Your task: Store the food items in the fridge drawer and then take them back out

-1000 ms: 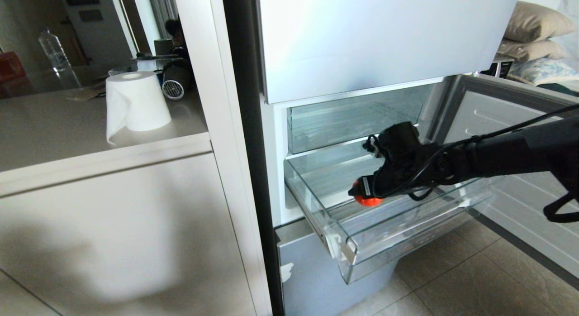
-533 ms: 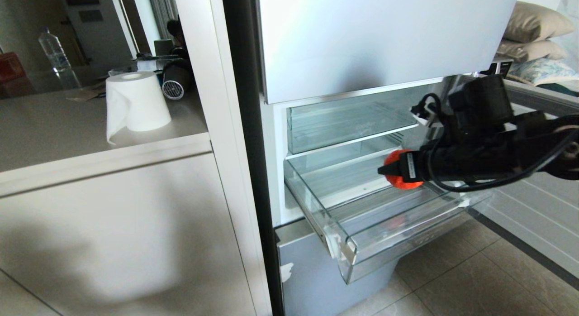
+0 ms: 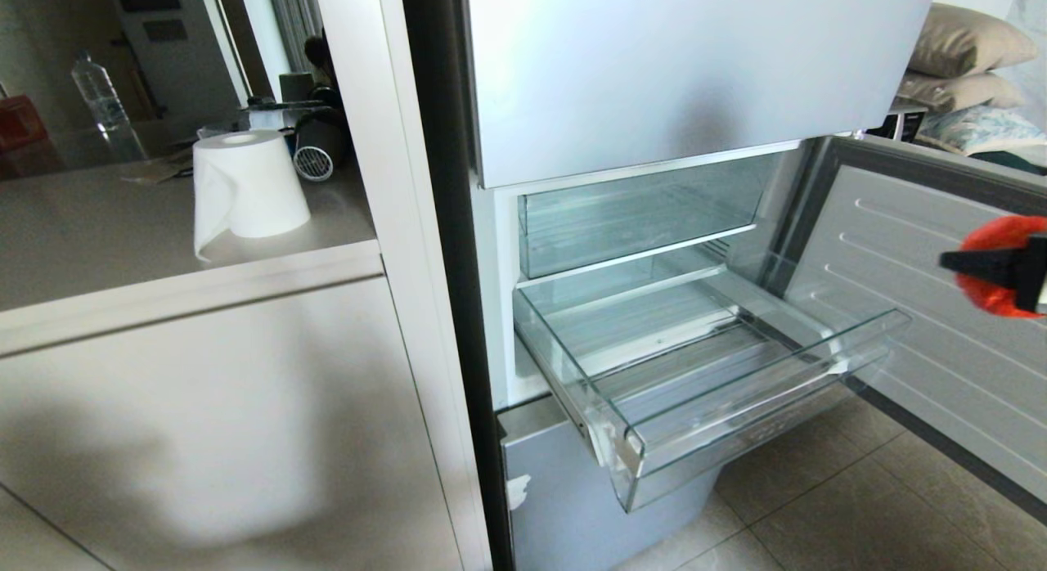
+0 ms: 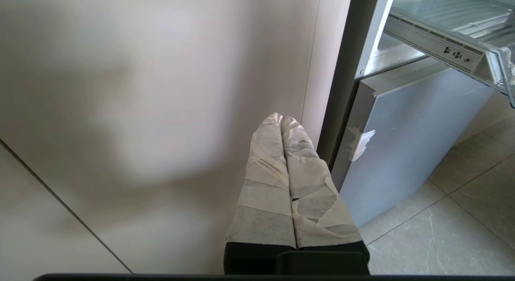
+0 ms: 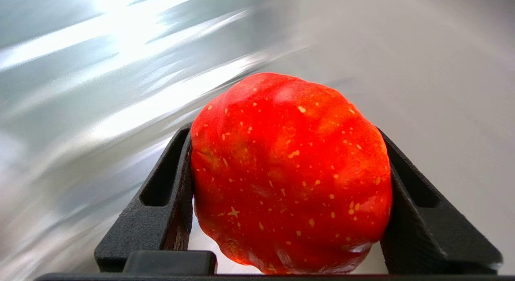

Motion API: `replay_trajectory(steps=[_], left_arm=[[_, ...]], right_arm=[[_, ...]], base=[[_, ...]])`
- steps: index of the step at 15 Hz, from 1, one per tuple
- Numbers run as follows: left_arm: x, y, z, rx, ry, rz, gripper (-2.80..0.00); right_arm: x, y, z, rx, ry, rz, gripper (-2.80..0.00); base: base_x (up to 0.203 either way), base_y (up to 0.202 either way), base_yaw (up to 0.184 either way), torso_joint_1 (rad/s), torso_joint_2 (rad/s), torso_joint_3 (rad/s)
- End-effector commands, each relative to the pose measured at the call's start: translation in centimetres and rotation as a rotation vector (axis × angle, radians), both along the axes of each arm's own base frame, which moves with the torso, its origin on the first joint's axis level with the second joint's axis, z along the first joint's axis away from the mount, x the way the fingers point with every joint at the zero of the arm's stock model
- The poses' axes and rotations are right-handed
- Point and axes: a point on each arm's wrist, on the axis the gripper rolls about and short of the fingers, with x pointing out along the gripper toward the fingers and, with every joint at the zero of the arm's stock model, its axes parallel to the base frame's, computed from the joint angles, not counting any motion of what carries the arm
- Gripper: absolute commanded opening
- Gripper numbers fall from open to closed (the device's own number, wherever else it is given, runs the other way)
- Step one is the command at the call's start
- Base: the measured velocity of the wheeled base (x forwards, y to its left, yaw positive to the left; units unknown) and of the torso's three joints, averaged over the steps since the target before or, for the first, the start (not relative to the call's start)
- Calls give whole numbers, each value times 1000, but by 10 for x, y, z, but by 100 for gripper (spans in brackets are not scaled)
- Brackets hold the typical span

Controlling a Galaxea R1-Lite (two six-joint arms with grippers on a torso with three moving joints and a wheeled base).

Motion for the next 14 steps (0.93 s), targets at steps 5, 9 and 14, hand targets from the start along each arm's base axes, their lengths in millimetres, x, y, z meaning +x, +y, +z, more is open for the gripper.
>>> replay_trajectory(steps=[5, 9, 14], left_arm=[[0, 0, 0, 0, 1, 0, -280], [0, 0, 0, 0, 1, 0, -280], [0, 0, 0, 0, 1, 0, -280]], right_arm=[[-47, -103, 31, -115, -282, -654, -280], [-79, -147, 47, -161, -434, -946, -280], [-118, -230, 39, -81, -454, -1203, -280]], base=[[0, 0, 0, 0, 0, 0], [0, 0, 0, 0, 0, 0], [0, 0, 0, 0, 0, 0]])
